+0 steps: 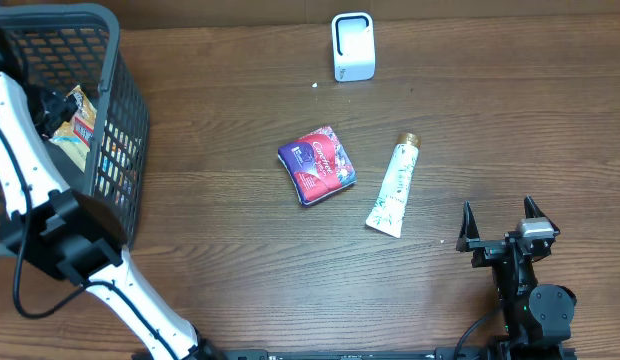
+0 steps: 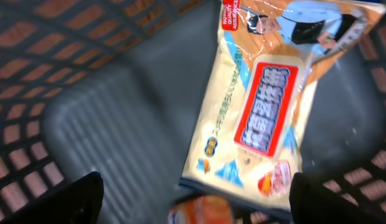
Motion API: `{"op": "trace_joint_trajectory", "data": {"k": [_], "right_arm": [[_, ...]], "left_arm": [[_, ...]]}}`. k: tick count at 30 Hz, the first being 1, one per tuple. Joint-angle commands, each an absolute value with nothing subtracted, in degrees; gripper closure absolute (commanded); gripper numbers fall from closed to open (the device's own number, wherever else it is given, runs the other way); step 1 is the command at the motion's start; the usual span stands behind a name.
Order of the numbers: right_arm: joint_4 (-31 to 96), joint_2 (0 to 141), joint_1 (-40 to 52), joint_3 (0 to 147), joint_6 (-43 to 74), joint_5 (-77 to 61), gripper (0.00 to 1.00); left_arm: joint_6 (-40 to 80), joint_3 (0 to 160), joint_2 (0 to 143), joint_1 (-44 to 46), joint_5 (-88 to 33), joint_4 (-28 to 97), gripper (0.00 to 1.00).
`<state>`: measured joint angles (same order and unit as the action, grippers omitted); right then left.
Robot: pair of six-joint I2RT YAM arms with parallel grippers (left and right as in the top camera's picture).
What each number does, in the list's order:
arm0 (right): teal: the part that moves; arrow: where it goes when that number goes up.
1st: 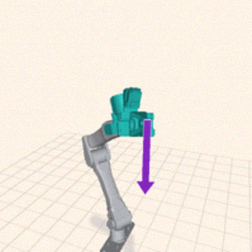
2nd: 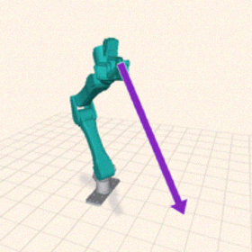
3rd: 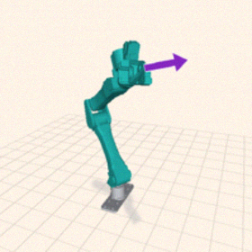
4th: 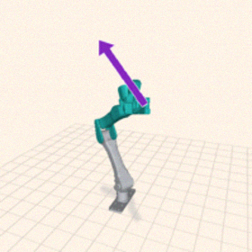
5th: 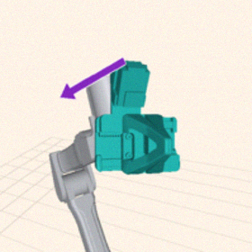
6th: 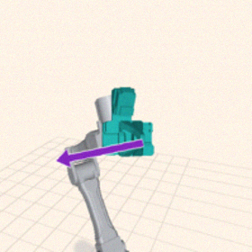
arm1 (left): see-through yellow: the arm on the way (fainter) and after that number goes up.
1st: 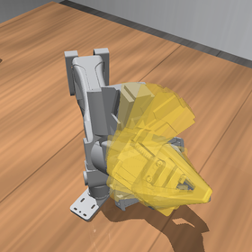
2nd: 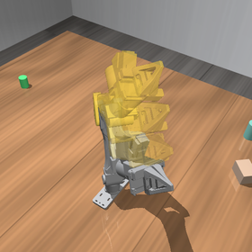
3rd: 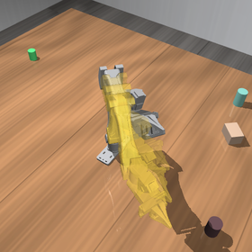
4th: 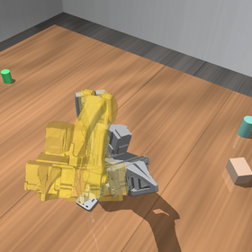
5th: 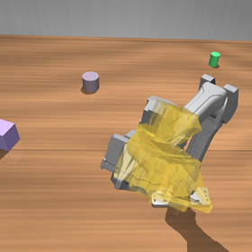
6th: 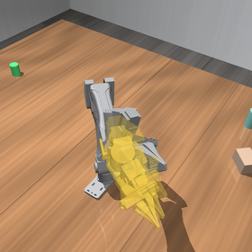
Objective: Scan the item barcode
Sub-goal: 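Lower the left gripper into the basket over the yellow wipes pack, then grasp the yellow wipes pack in the basket with the left gripper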
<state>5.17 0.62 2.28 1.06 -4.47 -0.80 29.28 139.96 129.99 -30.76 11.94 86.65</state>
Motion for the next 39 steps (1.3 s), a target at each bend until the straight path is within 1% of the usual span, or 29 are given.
{"op": "trace_joint_trajectory", "data": {"k": [1, 7, 9, 10, 14, 18, 19, 21, 23, 25, 27, 28, 29, 33, 37, 39], "right_arm": [[4.84, 0.16, 2.17, 0.47, -4.54, -0.23, 0.0], [4.86, 0.16, 2.2, 0.47, -4.54, -0.23, 0.0], [4.86, 0.16, 2.17, 0.47, -4.56, -0.23, 0.0], [4.86, 0.16, 2.17, 0.47, -4.54, -0.25, 0.0], [4.84, 0.16, 2.17, 0.47, -4.56, -0.23, 0.0], [4.86, 0.16, 2.17, 0.47, -4.54, -0.23, 0.0], [4.86, 0.16, 2.17, 0.47, -4.56, -0.23, 0.0], [4.86, 0.16, 2.17, 0.47, -4.54, -0.23, 0.0], [4.86, 0.16, 2.17, 0.47, -4.54, -0.23, 0.0], [4.86, 0.16, 2.17, 0.47, -4.54, -0.23, 0.0], [4.86, 0.16, 2.17, 0.47, -4.54, -0.23, 0.0], [4.84, 0.16, 2.17, 0.47, -4.56, -0.23, 0.0], [4.84, 0.16, 2.17, 0.47, -4.54, -0.23, 0.0], [4.84, 0.16, 2.2, 0.47, -4.54, -0.23, 0.0], [4.84, 0.16, 2.17, 0.47, -4.54, -0.23, 0.0], [4.84, 0.16, 2.17, 0.47, -4.54, -0.23, 0.0]], "left_arm": [[26.15, 140.86, 128.53, -30.83, 8.93, 86.89, 0.12], [27.2, 140.9, 125.73, -34.57, 7.29, 87.22, 0.12], [26.44, 140.81, 126.04, -35.81, 4.56, 90.0, 0.15], [25.5, 140.66, 126.34, -36.01, 3.68, 91.33, 0.15], [20.05, 138.08, 127.0, -34.79, -0.67, 93.43, 0.16], [19.49, 137.99, 126.98, -33.5, -1.13, 95.92, 0.17], [18.96, 137.99, 126.96, -33.21, -1.08, 96.84, 0.19], [15.35, 137.99, 126.82, -32.95, -2.66, 96.84, 0.29], [15.31, 137.99, 126.04, -32.95, -4.03, 96.84, 0.31], [15.73, 137.99, 124.6, -32.97, -4.67, 96.84, 0.39], [15.49, 137.99, 122.69, -33.08, -4.49, 96.84, 0.57], [14.68, 137.97, 121.64, -33.08, -4.47, 96.84, 0.72], [13.76, 137.56, 119.37, -33.08, -4.45, 96.84, 0.96], [13.72, 131.87, 112.46, -33.21, -2.85, 96.84, 0.96], [14.61, 120.9, 105.65, -33.26, 3.97, 96.84, 0.96], [16.19, 115.48, 103.28, -33.67, 5.39, 96.82, 0.96]]}}
